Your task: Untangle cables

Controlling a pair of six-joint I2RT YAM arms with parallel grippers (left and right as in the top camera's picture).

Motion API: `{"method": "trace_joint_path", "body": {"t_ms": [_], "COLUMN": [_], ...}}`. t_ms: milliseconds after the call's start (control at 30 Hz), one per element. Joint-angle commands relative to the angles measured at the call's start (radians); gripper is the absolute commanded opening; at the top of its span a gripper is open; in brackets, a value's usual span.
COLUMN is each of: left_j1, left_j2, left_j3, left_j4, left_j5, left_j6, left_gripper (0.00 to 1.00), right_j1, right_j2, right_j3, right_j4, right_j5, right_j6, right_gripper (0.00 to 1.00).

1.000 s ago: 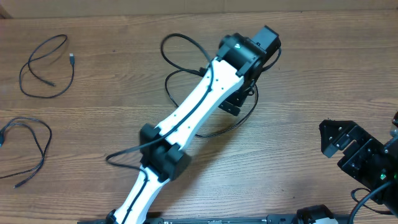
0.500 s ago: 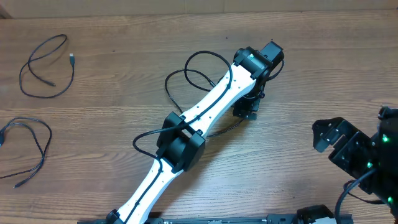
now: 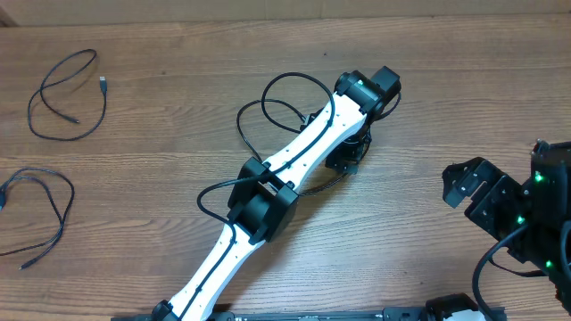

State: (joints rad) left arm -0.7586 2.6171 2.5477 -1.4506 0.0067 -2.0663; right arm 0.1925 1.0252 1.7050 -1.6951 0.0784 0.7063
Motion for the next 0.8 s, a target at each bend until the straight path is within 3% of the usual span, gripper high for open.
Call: {"method": "trace_joint_path", "body": {"t_ms": [0, 133, 167, 433, 567, 767], "left_j1": [0.016, 0.062, 0.072, 0.124, 0.123, 0.117], "left_j2": [0.007, -0.051, -0.072, -0.476, -0.635, -0.663], "left_j3": [0.000, 0.007, 0.008, 0.008, 0.007, 0.001], "left_j4": [0.016, 0.067, 0.054, -0.222, -0.239, -0.239], "left_j5": [-0.043, -0.245, -0.273, -0.716, -0.703, -0.673], "left_j6": [0.203, 0.736, 0.780, 0.906, 1.043, 1.060], "left_gripper": [0.99, 1.00, 1.00, 1.00, 1.00, 1.00], "right_j1": [0.002, 0.002, 0.002, 0.002, 0.002, 0.002], "right_j2": [0.005, 0.005, 0.005, 0.006, 0.006, 0.006], "right_j3": [-0.005, -0.005, -0.005, -0.005, -0.005, -0.005], "right_j4": [0.002, 0.002, 0.002, 0.002, 0.002, 0.002], "right_j5": [0.005, -0.004, -0.004, -0.005, -0.005, -0.018], "right_j6": [0.000, 0.000, 0.000, 0.001, 0.001, 0.001], "right_gripper": [1.00, 1.00, 1.00, 1.00, 1.00, 1.00]}}
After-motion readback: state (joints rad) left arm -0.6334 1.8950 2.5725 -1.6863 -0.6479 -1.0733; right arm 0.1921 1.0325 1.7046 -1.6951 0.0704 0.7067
